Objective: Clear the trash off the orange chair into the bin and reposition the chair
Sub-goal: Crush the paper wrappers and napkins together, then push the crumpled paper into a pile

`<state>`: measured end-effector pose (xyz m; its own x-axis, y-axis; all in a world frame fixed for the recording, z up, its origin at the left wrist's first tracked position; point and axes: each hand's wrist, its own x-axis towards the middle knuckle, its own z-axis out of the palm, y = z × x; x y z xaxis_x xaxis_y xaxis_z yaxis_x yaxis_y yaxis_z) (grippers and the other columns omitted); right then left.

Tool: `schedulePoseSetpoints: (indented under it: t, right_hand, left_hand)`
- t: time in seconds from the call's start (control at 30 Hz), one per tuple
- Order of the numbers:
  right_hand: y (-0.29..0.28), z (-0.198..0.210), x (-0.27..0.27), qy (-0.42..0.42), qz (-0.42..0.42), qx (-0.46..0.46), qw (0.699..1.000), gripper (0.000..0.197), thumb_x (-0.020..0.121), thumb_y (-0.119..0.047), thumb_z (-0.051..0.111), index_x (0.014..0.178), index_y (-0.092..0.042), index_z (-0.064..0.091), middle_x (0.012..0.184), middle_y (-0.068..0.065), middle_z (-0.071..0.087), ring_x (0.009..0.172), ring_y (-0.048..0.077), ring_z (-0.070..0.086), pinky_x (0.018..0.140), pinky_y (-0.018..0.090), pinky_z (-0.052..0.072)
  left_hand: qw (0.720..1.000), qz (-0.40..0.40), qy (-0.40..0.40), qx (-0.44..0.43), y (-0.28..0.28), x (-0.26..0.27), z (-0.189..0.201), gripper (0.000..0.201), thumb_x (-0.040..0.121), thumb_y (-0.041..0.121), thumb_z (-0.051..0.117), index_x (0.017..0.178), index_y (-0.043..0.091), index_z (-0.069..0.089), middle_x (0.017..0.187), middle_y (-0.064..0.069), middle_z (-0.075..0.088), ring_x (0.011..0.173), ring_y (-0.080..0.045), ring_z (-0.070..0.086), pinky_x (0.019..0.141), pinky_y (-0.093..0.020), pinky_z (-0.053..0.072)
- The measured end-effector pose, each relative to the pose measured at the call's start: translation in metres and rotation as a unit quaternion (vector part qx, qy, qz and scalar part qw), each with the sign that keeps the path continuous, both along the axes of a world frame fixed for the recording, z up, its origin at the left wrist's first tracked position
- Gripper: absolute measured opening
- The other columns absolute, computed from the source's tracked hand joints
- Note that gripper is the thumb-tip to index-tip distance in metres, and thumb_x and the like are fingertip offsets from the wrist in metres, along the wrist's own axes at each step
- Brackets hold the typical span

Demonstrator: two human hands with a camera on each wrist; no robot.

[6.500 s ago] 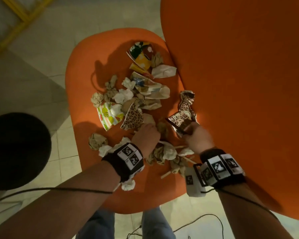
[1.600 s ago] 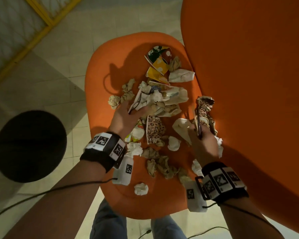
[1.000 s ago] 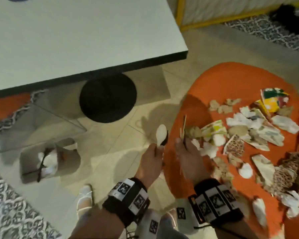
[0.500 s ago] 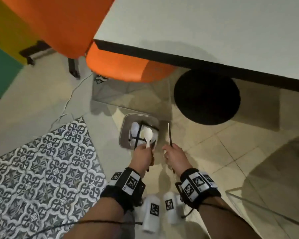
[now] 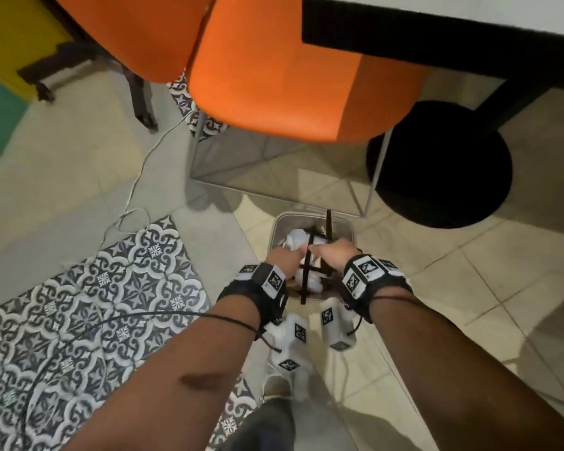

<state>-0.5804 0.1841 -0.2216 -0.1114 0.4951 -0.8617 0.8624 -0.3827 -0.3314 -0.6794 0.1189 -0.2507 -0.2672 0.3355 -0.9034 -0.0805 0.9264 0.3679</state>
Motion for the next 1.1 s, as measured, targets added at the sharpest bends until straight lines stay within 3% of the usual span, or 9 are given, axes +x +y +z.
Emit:
schedulePoseSetpoints:
  t: [0.17, 0.3, 0.37, 0.43, 0.63, 0.73, 0.9, 1.0, 1.1]
  right_hand:
    - [0.000, 0.004, 0.009, -0.007, 0.081, -0.006, 0.997, 0.039, 0.097, -0.025, 0.047, 0.129, -0.004, 0.051, 0.140, 0.014, 0.049, 0.124, 0.028, 0.049, 0.096, 0.029, 0.039]
    - [-0.014, 0.001, 0.025, 0.000, 0.105, -0.010, 0.994, 0.039, 0.098, -0.014, 0.041, 0.134, 0.002, 0.046, 0.141, 0.017, 0.047, 0.129, 0.030, 0.045, 0.100, 0.029, 0.037]
    - [-0.021, -0.003, 0.035, 0.003, 0.109, 0.000, 0.994, 0.041, 0.098, -0.016, 0.043, 0.136, 0.000, 0.044, 0.141, 0.016, 0.046, 0.130, 0.030, 0.044, 0.102, 0.029, 0.037]
    - [-0.029, -0.008, 0.043, 0.008, 0.108, 0.005, 0.994, 0.043, 0.098, -0.018, 0.045, 0.137, -0.001, 0.042, 0.142, 0.012, 0.045, 0.128, 0.029, 0.045, 0.103, 0.031, 0.037]
    - [-0.051, 0.006, 0.100, 0.088, -0.064, 0.032, 0.994, 0.037, 0.090, -0.017, 0.055, 0.127, -0.015, 0.057, 0.127, 0.008, 0.060, 0.112, 0.027, 0.059, 0.095, 0.030, 0.047]
    - [-0.054, 0.037, 0.162, 0.120, -0.161, 0.085, 0.976, 0.029, 0.091, -0.014, 0.055, 0.119, -0.015, 0.062, 0.126, 0.004, 0.061, 0.109, 0.022, 0.061, 0.094, 0.028, 0.048]
    - [-0.049, 0.095, 0.309, 0.144, -0.248, 0.220, 0.932, 0.024, 0.091, -0.006, 0.054, 0.112, -0.006, 0.066, 0.110, 0.005, 0.065, 0.089, 0.014, 0.062, 0.077, 0.009, 0.045]
    - [-0.051, 0.116, 0.414, 0.104, -0.292, 0.287, 0.906, 0.024, 0.091, -0.007, 0.053, 0.107, -0.012, 0.069, 0.110, 0.003, 0.065, 0.098, 0.019, 0.061, 0.090, 0.028, 0.048]
    - [-0.060, 0.135, 0.523, 0.079, -0.329, 0.334, 0.880, 0.023, 0.090, -0.006, 0.052, 0.099, -0.015, 0.071, 0.101, 0.006, 0.069, 0.088, 0.020, 0.063, 0.083, 0.035, 0.051]
  left_hand:
    - [0.989, -0.123, 0.079, -0.004, 0.013, 0.012, 0.010, 0.036, 0.097, 0.028, 0.044, 0.115, -0.002, 0.054, 0.124, -0.023, 0.058, 0.117, -0.037, 0.055, 0.094, -0.037, 0.045]
    - [0.967, -0.202, 0.156, 0.015, 0.009, 0.024, 0.014, 0.037, 0.097, 0.012, 0.039, 0.131, 0.001, 0.046, 0.128, -0.021, 0.055, 0.121, -0.035, 0.052, 0.098, -0.038, 0.041]
    - [0.978, -0.169, 0.117, 0.031, 0.010, 0.028, 0.012, 0.035, 0.096, 0.014, 0.042, 0.125, 0.000, 0.054, 0.125, -0.021, 0.058, 0.118, -0.036, 0.054, 0.098, -0.038, 0.043]
    - [0.966, -0.192, 0.165, 0.059, 0.002, 0.032, 0.008, 0.031, 0.092, 0.017, 0.046, 0.111, -0.002, 0.062, 0.117, -0.022, 0.063, 0.110, -0.036, 0.058, 0.093, -0.038, 0.046]
    - [0.941, -0.203, 0.229, 0.145, -0.010, 0.078, 0.036, 0.024, 0.090, 0.018, 0.046, 0.090, 0.002, 0.064, 0.102, -0.027, 0.063, 0.096, -0.039, 0.061, 0.082, -0.037, 0.046]
    - [0.933, -0.227, 0.218, 0.175, -0.003, 0.135, 0.064, 0.030, 0.094, 0.019, 0.044, 0.089, -0.003, 0.064, 0.098, -0.027, 0.066, 0.094, -0.039, 0.062, 0.078, -0.037, 0.046]
    - [0.918, -0.301, 0.159, 0.204, 0.016, 0.282, 0.114, 0.026, 0.094, 0.015, 0.045, 0.104, 0.003, 0.065, 0.110, -0.018, 0.067, 0.102, -0.033, 0.061, 0.079, -0.031, 0.044]
    - [0.906, -0.322, 0.122, 0.244, 0.024, 0.390, 0.139, 0.026, 0.094, 0.016, 0.046, 0.108, 0.010, 0.066, 0.114, -0.009, 0.067, 0.108, -0.027, 0.060, 0.086, -0.024, 0.042]
    - [0.886, -0.368, 0.093, 0.266, 0.029, 0.501, 0.158, 0.025, 0.094, 0.019, 0.047, 0.108, 0.011, 0.066, 0.114, -0.009, 0.067, 0.108, -0.027, 0.060, 0.092, -0.031, 0.045]
